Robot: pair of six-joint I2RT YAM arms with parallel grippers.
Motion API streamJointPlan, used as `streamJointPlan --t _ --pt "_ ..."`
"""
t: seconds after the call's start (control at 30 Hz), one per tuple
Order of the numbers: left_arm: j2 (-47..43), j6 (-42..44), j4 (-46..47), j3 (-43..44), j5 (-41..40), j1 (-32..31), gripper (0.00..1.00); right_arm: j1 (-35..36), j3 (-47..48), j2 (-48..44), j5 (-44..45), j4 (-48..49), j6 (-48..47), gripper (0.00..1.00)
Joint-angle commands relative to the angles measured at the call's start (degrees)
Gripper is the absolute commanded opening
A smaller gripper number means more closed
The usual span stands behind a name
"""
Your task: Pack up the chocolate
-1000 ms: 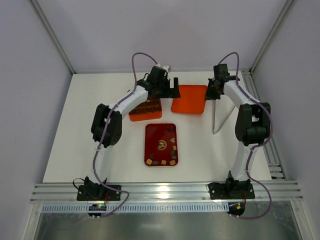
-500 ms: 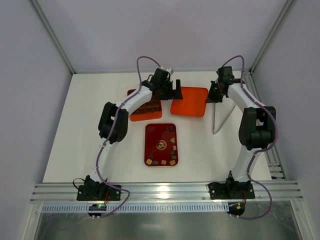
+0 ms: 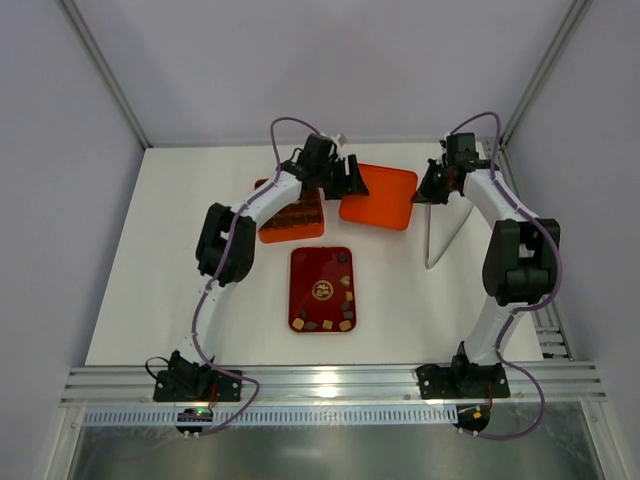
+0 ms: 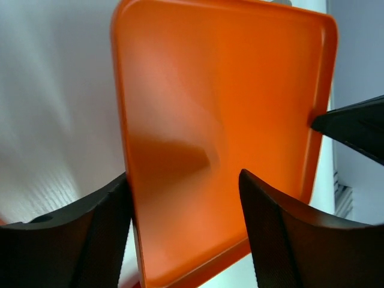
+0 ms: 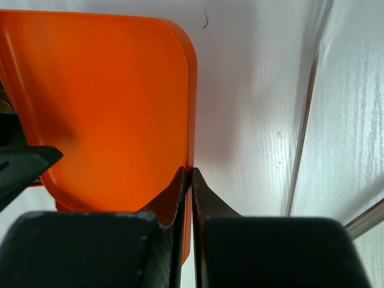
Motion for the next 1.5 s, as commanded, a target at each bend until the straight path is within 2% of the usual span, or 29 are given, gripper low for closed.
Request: streamJointPlan --t 0.0,0.27,0.3,0.37,0.4,0.47,0.53,0.57,0.67,0.8,0.83,0.93,1.07,1.13,1.3,1.47 --pt "-0.7 -4.1 5.8 0.0 5.6 0.2 0.60 0.1 -0.9 -4.1 -3.3 3.2 1.8 0.04" --pt "-5.1 -8.2 9.5 -4.9 9.4 0.5 0.28 0.2 -5.2 -6.6 -6.6 6.8 3.5 0.04" --pt "-5.4 -8.7 9.5 -5.1 10.2 0.5 0.21 0.3 -6.0 -6.9 -6.7 7.1 3.5 0.04" --pt "-6.3 -9.2 9.5 -6.2 10.6 0.5 0.12 0.6 -6.7 -7.5 -6.6 7.3 3.4 0.04" --pt "-6.7 -9.8 9.6 -6.6 10.8 0.5 0.00 0.8 -7.2 -8.2 -6.4 7.4 3.3 0.04" --pt "-8.3 -10.4 9.6 -8.2 10.9 0.5 0.00 1.1 -7.8 -8.8 -6.0 7.7 3.1 0.04" --pt "-10.2 -11.0 9.6 -9.1 10.8 0.5 0.00 1.8 -8.6 -9.9 -4.6 7.6 2.4 0.12" --pt "-11.0 -11.1 9.2 -10.3 10.5 0.5 0.00 2.1 -8.9 -10.6 -3.4 7.5 1.9 0.24" --pt "-13.7 -10.8 4.4 -10.9 8.5 0.9 0.00 4.4 -11.3 -15.3 3.7 7.1 -1.0 0.45" --pt "-16.3 -10.6 -3.5 -10.6 7.8 2.2 0.00 12.8 -15.0 -25.0 15.0 7.4 -7.9 0.60" --pt "-16.8 -10.7 -5.1 -10.4 7.8 3.1 0.00 17.1 -15.9 -28.5 19.1 8.4 -9.2 0.61" --pt "-18.4 -11.1 -10.8 -10.6 8.8 4.4 0.00 24.3 -20.6 -35.6 23.6 11.4 -14.4 0.63" --pt "-20.4 -11.6 -14.5 -12.7 10.7 5.7 0.00 38.8 -24.8 -39.2 33.1 13.9 -21.5 0.64" --pt "-21.9 -12.3 -14.8 -14.9 11.3 6.0 0.00 43.5 -25.3 -38.3 37.5 14.4 -25.7 0.64" --pt "-24.8 -13.3 -14.8 -18.1 12.4 6.1 0.00 54.3 -23.4 -29.5 50.8 15.7 -32.5 0.64" --pt "-28.4 -12.2 -15.9 -20.5 12.1 6.1 0.00 56.9 -21.0 -21.9 56.7 17.9 -35.8 0.64"
